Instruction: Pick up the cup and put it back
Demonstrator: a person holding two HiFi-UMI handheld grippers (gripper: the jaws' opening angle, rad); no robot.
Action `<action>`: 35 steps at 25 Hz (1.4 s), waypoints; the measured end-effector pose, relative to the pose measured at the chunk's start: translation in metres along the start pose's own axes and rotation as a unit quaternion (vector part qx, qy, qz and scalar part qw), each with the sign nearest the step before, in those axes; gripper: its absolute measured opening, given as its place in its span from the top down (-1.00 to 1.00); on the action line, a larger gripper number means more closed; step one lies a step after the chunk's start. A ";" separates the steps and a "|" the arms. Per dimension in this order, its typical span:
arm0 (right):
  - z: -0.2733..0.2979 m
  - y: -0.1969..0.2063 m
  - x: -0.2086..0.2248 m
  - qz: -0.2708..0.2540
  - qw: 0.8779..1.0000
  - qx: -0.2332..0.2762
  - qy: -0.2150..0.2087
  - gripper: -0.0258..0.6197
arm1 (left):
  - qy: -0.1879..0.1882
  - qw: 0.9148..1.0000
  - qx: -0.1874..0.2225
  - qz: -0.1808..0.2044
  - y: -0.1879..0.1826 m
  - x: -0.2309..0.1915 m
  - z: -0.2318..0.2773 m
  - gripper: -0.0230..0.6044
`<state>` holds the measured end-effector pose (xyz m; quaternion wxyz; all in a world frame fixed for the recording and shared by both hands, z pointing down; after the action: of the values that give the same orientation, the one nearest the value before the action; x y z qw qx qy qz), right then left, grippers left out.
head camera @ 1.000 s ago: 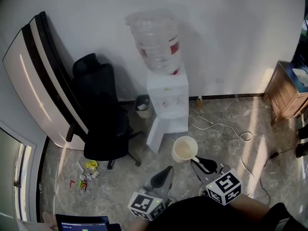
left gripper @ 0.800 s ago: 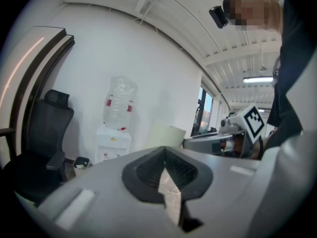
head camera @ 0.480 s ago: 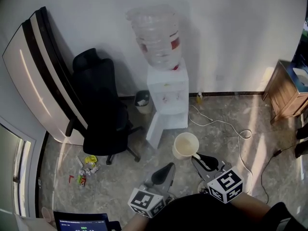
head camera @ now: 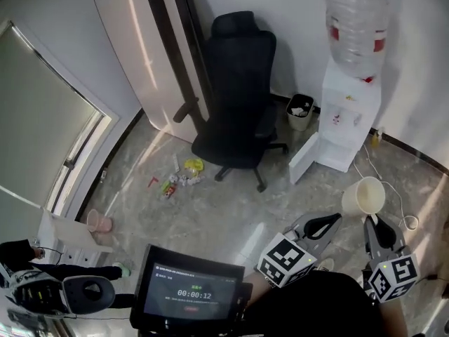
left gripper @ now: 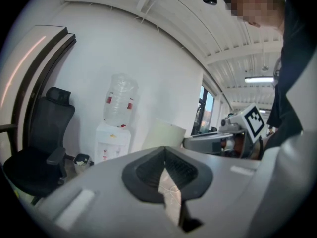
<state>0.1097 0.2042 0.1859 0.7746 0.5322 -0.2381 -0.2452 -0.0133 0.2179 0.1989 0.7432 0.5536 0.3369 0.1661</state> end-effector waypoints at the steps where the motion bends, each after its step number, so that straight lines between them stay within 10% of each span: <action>1: -0.001 0.001 0.001 -0.001 1.000 0.000 -0.001 0.76 | 0.000 1.000 -0.001 -0.004 0.001 0.002 0.001 0.92; 13: -0.050 0.025 0.076 0.011 0.999 -0.037 -0.014 0.76 | -0.014 0.999 -0.029 -0.029 0.034 0.045 0.064 0.92; 24: -0.035 0.019 0.064 -0.039 0.991 -0.050 -0.121 0.76 | -0.157 0.987 0.013 -0.037 0.014 0.037 0.005 0.92; 35: 0.024 0.019 0.048 -0.025 0.990 -0.038 -0.134 0.76 | -0.158 0.987 -0.008 -0.038 0.015 0.012 0.009 0.92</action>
<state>0.1336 0.1627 0.2166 0.7491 0.4701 -0.3170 -0.3426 0.0036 0.2238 0.2106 0.7974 0.5538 0.2342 0.0509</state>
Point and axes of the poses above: the fingertips, and each gripper's own axes: z forward along the fingers, x to its right, y out of its underside, the point moved 4 cm from there along -z, backward along the fingers, and after that the axes turned 3 degrees about -z, right-handed, at the moved point
